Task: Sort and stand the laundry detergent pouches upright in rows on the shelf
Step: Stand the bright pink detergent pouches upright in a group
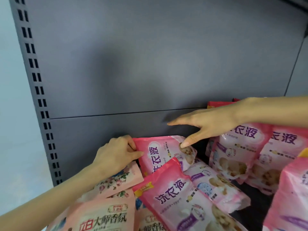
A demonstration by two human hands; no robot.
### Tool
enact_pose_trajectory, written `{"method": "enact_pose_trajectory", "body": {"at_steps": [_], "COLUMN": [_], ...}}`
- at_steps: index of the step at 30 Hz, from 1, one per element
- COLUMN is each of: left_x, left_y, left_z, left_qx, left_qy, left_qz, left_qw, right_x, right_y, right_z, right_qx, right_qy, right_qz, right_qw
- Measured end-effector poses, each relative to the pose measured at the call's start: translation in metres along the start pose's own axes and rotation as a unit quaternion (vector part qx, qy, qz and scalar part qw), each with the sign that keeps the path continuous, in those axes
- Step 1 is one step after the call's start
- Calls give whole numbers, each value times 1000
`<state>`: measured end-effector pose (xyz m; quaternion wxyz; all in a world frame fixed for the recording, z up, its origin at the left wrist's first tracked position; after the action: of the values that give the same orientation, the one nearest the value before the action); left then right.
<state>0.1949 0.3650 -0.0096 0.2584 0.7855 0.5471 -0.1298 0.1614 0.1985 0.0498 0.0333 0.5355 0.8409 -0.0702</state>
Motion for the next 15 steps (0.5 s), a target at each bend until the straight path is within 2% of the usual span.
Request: {"method": "enact_pose_trajectory", "body": {"at_steps": [3,6,11,15], "left_x": [-3,-13,-36,-70], "left_y": [1,4,12,18], "left_z": [12,9,-6,-30], "left_qx": [17,-4,-59,-115], "left_qy": [-123,-188,-183,-149], "left_qz": [-14,-14,25,98], "left_qw": [992,982,981,977], "right_x": [-4,0,-17,-23], "right_y": [-3,-10,-8,-5], "right_z": [0,4,10,1], "right_qx": [8,76,88,43], "right_qy": [6,23,71,138], "right_qz": [30,32,64,71], "right_qw": [999,996,992,987]}}
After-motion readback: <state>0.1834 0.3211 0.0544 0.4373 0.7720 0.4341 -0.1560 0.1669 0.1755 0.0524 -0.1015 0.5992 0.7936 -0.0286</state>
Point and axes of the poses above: each hand's wrist, its own y-axis towards the middle knuckle, its own z-axis out of the palm, x = y × z, the point moved 10 cm from there along y, towards the middle knuckle
